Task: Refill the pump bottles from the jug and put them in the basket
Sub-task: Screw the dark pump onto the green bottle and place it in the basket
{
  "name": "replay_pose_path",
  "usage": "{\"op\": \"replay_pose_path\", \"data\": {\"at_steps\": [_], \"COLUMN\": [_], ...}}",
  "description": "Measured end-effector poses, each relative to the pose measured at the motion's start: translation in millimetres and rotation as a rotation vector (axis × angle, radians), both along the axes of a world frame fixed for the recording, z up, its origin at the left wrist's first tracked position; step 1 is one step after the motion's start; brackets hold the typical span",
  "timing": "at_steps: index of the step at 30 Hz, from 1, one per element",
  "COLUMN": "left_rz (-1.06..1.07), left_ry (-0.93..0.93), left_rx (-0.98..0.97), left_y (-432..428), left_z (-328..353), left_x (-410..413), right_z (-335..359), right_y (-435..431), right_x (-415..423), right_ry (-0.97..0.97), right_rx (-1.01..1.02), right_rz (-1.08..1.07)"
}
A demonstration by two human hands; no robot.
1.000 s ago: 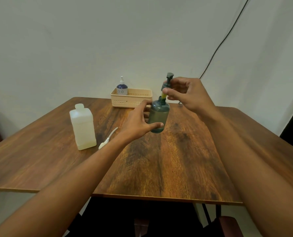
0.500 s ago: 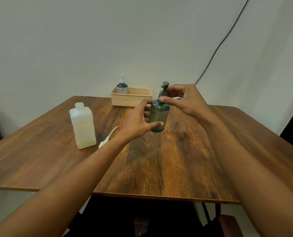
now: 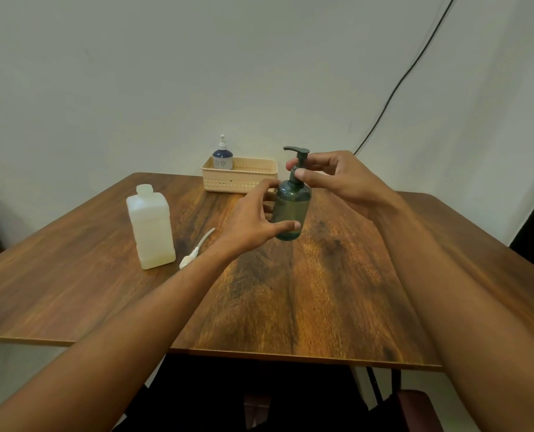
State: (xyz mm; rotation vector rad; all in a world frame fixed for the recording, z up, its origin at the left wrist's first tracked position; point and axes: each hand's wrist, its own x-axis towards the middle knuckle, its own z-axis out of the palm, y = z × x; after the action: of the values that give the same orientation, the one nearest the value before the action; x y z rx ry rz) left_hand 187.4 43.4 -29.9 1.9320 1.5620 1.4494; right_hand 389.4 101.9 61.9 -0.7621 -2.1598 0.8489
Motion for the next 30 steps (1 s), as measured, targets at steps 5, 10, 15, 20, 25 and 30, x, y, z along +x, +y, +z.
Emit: {"op": "replay_pose_path", "data": {"at_steps": [5, 10, 15, 20, 25, 30], "left_rz": [-0.008, -0.025, -0.034, -0.048, -0.050, -0.053], "left_ry": [0.012, -0.002, -0.003, -0.016, -0.037, -0.039], "left_rx": [-0.010, 0.000, 0.011, 0.005, -0.016, -0.005], "left_y": [-0.6, -2.5, -4.6, -5.1, -4.9, -2.8], "left_z": [1.5, 7.1, 11.8, 9.0, 6.0, 9.0], "left_x": [0.3, 1.6, 2.2, 2.6, 3.4, 1.9], "right_z": [-3.3, -3.9, 0.9, -2.5, -7.4, -2.6], "right_y": [-4.9, -5.1, 1.0, -5.7, -2.9, 5.1], "right_x": [-16.5, -17.5, -3.4, -15.3, -15.9, 3.7], "right_ry": [0.068, 0.071, 0.153, 0.153, 0.071, 0.122], "right_rx": [0.061, -0.150, -0.144, -0.015, -0.043, -0.140], "right_rz": [-0.195, -0.068, 0.041, -0.155, -0.133, 0.092]}}
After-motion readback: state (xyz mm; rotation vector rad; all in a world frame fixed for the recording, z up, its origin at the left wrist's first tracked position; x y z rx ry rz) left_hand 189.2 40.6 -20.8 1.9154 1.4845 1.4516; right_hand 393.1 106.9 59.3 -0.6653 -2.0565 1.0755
